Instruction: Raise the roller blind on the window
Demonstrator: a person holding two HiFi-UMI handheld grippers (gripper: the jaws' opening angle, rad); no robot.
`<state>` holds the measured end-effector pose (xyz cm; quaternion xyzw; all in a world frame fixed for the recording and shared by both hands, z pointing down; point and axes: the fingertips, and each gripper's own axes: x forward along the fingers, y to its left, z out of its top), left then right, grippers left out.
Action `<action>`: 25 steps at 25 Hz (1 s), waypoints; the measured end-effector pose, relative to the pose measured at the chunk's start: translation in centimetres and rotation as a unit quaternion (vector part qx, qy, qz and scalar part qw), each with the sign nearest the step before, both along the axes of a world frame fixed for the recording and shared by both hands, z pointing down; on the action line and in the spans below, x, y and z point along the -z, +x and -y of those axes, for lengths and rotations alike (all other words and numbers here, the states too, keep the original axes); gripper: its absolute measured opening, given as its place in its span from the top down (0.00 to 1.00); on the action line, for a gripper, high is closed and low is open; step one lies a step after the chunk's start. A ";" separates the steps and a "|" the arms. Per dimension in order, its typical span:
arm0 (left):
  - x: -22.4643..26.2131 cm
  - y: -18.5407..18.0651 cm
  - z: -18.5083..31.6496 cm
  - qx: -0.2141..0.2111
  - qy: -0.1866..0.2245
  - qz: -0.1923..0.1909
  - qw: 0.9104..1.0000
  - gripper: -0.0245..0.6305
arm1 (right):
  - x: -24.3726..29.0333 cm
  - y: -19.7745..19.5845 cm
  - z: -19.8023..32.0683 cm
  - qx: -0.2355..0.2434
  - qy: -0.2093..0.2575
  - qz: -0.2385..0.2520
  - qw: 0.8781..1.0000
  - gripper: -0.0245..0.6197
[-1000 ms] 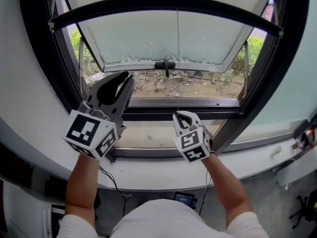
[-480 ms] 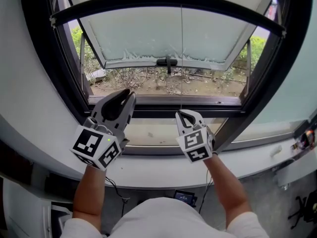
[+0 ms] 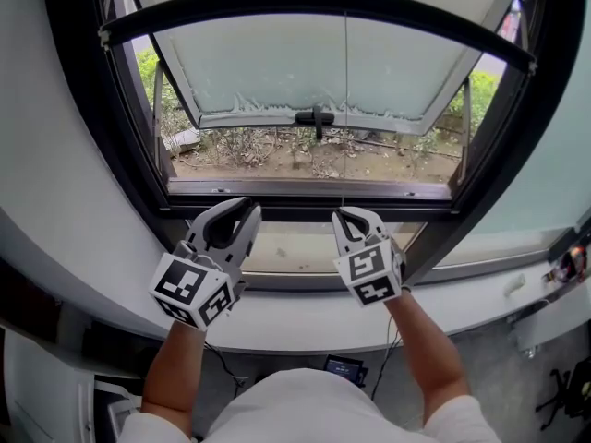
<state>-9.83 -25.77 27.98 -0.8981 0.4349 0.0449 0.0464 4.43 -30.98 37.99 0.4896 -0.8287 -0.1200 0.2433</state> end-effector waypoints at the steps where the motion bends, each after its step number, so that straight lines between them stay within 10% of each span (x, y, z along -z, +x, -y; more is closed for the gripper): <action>1: -0.2 0.1 -0.1 -0.002 -0.003 -0.001 1.000 0.86 | 0.3 0.1 0.0 -0.001 0.002 0.000 1.000 0.93; 25: -2.6 1.3 -1.4 -0.028 -0.038 -0.012 0.999 0.86 | 9.3 -0.5 -1.4 0.011 0.082 0.042 0.996 0.93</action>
